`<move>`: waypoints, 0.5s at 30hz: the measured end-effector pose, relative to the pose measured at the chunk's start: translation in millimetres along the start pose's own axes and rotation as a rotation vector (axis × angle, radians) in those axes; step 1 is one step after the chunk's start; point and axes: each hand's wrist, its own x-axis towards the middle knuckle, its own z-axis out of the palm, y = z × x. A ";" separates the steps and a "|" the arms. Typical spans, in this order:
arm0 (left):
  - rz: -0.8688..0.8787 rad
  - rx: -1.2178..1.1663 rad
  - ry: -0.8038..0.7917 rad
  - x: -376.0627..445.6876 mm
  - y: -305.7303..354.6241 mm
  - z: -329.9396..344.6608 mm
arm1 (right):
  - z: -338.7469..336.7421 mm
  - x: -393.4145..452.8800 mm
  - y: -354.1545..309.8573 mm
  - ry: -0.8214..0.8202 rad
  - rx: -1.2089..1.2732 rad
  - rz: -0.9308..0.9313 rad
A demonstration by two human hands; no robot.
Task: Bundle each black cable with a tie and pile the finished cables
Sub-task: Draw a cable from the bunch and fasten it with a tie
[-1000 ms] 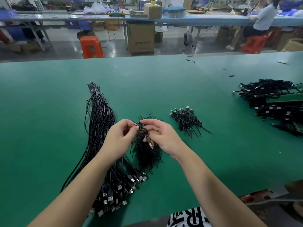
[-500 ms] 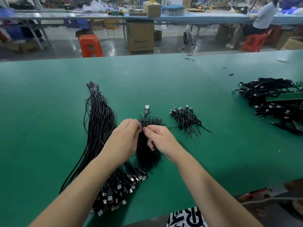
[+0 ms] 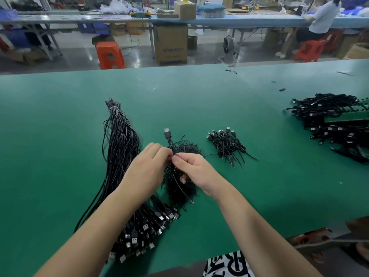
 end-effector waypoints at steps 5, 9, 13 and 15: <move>-0.092 -0.178 0.070 -2.3 5.7 -2.4 | -2.6 -2.0 -1.4 0.022 0.051 -0.040; -0.237 -0.282 0.084 -4.5 0.9 -1.1 | -8.1 -5.0 -4.2 -0.023 0.119 -0.030; -0.270 -0.287 0.120 -6.1 -8.5 0.4 | -14.3 -7.3 -3.0 -0.082 0.213 0.076; -0.267 -0.292 0.106 -5.8 -12.4 2.5 | -16.0 -7.2 -3.1 -0.071 0.224 0.113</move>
